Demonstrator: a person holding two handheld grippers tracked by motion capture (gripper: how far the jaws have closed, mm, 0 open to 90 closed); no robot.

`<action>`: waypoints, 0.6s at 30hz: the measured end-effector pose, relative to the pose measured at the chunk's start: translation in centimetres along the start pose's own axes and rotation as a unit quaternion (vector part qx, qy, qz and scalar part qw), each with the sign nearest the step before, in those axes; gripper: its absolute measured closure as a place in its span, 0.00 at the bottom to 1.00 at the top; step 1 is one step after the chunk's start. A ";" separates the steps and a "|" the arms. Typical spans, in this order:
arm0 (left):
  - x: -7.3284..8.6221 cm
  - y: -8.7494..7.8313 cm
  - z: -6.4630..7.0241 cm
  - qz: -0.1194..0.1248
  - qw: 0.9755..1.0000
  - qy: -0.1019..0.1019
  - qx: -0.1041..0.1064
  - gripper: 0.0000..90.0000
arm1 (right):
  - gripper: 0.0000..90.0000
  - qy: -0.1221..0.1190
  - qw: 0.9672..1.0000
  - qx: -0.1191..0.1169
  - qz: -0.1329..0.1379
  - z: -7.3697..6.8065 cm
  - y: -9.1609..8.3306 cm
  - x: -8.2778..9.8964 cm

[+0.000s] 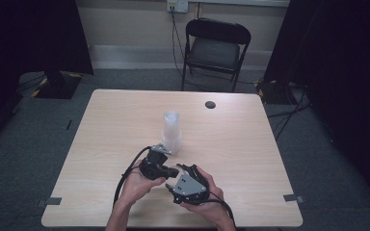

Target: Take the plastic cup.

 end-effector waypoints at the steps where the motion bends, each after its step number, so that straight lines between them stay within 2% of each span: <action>1: 0.0 0.0 0.1 0.007 1.000 0.001 -0.003 0.97 | 0.32 0.001 1.000 0.000 0.001 0.0 0.0 0.0; 2: 0.0 -0.1 0.0 0.005 1.000 0.008 -0.006 0.96 | 0.33 0.000 1.000 0.000 0.002 0.1 -0.1 0.0; 13: 0.0 -0.4 0.0 0.053 0.999 0.002 -0.008 0.87 | 0.34 0.022 1.000 0.005 0.013 1.0 -0.4 0.0; 14: 0.0 -0.4 0.0 0.057 0.998 0.001 -0.009 0.86 | 0.34 0.026 1.000 0.004 0.013 1.1 -0.4 0.0; 16: 0.0 -0.6 -0.1 0.071 0.997 -0.001 -0.025 0.77 | 0.34 0.032 0.999 0.004 0.015 1.3 -0.4 0.0; 18: 0.0 -0.6 -0.2 0.078 0.997 -0.001 -0.026 0.75 | 0.34 0.044 0.999 -0.005 0.016 1.5 -0.4 0.0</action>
Point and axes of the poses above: each handheld gripper's, and its own axes: y roughly forward along the jaws, x roughly out of its underside, z roughly to its right, the point moved 4 cm from there along y, roughly forward along the jaws, and after that the axes turned 15 degrees about -z, right-handed, at the moved point
